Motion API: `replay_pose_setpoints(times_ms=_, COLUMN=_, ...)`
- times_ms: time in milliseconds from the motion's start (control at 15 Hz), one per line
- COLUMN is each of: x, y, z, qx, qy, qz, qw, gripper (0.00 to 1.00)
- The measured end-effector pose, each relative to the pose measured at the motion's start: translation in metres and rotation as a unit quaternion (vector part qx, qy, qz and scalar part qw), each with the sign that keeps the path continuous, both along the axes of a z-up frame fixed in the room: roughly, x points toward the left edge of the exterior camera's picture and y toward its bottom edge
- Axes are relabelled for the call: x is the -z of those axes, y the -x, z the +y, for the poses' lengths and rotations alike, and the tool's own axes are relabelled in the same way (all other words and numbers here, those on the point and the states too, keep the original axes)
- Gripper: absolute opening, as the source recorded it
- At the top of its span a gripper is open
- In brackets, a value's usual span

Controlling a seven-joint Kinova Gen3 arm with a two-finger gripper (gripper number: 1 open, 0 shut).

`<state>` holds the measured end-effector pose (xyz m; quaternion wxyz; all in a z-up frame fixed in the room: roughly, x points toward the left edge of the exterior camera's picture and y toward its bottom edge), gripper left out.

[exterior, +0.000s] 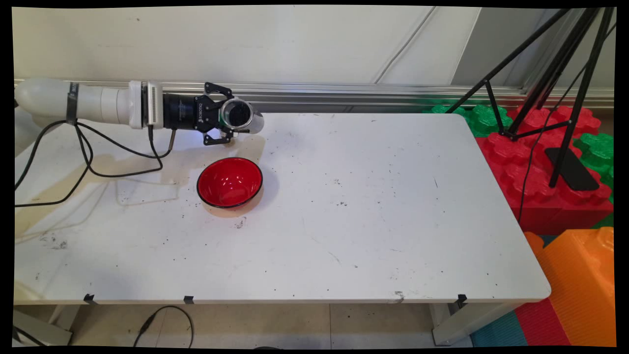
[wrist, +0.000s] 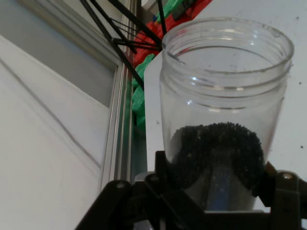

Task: Pour the black seasoning powder in the red bowl

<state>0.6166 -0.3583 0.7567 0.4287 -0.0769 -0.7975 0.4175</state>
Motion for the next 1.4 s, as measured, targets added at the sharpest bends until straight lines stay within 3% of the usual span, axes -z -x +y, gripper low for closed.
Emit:
replay_pose_setpoints(times_ms=267, x=0.004, y=-0.001, z=0.004, qx=0.017, qy=0.038, qz=-0.033, qw=0.9986, gripper=0.00)
replay_pose_setpoints(times_ms=667, x=0.008, y=-0.003, z=0.007, qx=0.036, qy=0.086, qz=-0.073, qw=0.9930, gripper=0.00)
replay_pose_setpoints(times_ms=1067, x=0.010, y=-0.006, z=0.011, qx=0.054, qy=0.127, qz=-0.105, qw=0.9848, gripper=0.00)
replay_pose_setpoints(times_ms=1400, x=0.010, y=-0.011, z=0.013, qx=0.071, qy=0.165, qz=-0.135, qw=0.9744, gripper=0.00)
